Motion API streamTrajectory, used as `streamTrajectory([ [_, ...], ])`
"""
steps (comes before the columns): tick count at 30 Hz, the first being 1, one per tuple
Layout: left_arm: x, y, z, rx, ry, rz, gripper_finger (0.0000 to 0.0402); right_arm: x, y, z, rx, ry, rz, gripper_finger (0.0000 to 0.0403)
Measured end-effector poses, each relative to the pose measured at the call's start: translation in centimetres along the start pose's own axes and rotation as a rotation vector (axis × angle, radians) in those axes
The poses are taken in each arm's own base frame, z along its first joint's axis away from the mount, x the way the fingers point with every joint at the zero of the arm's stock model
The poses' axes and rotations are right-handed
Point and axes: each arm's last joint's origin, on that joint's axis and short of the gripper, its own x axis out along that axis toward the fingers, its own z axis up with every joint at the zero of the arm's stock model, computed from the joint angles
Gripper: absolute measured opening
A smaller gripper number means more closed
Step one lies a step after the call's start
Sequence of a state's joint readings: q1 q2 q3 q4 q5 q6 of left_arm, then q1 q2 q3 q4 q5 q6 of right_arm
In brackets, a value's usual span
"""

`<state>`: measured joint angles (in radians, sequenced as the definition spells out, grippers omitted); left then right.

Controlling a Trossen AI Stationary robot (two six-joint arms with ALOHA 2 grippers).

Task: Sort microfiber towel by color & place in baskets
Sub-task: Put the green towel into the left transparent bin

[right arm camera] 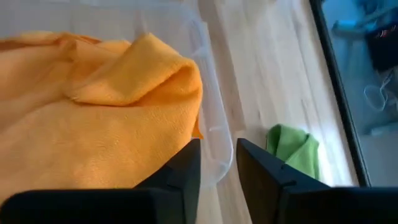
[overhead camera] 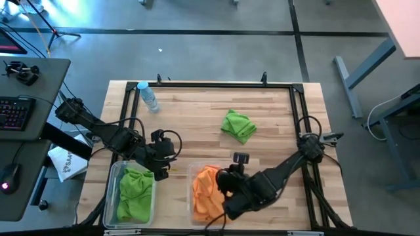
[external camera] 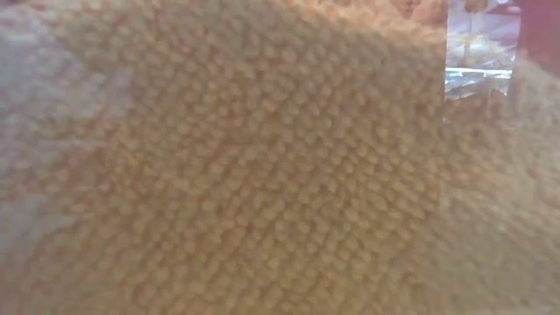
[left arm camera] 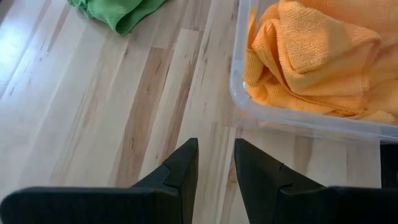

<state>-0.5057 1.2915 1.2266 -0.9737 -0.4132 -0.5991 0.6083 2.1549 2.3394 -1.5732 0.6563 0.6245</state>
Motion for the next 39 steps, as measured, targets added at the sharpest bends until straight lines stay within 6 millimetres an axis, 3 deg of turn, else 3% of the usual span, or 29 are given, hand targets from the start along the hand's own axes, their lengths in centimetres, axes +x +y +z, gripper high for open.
streamTrajectory([
  [6,0.1,0.3,0.2,-0.047,-0.011,0.023,0.0091,-0.8,-1.6,-2.0,-0.03,-0.004,-0.063,0.0058],
  [15,0.7,1.6,0.9,-0.064,-0.028,0.092,0.0091,0.3,-7.2,-8.7,0.096,-0.054,-0.06,0.0015],
  [21,1.2,3.0,1.6,-0.094,-0.033,0.145,0.0091,3.0,-11.9,-14.8,0.228,-0.198,0.004,0.0001],
  [28,1.6,4.5,2.3,-0.143,-0.049,0.212,0.0091,7.6,-15.4,-21.1,0.195,-0.255,-0.066,0.0001],
  [31,1.7,4.9,2.4,-0.165,-0.049,0.223,0.0091,9.8,-15.8,-22.7,0.217,-0.247,-0.041,0.0001],
  [34,1.8,5.2,2.5,-0.202,-0.052,0.231,0.0091,12.0,-15.7,-23.6,0.267,-0.232,0.09,0.0001],
  [39,1.9,5.4,2.6,-0.267,-0.06,0.235,0.0091,14.5,-15.6,-24.2,0.306,-0.235,0.214,0.0001],
])
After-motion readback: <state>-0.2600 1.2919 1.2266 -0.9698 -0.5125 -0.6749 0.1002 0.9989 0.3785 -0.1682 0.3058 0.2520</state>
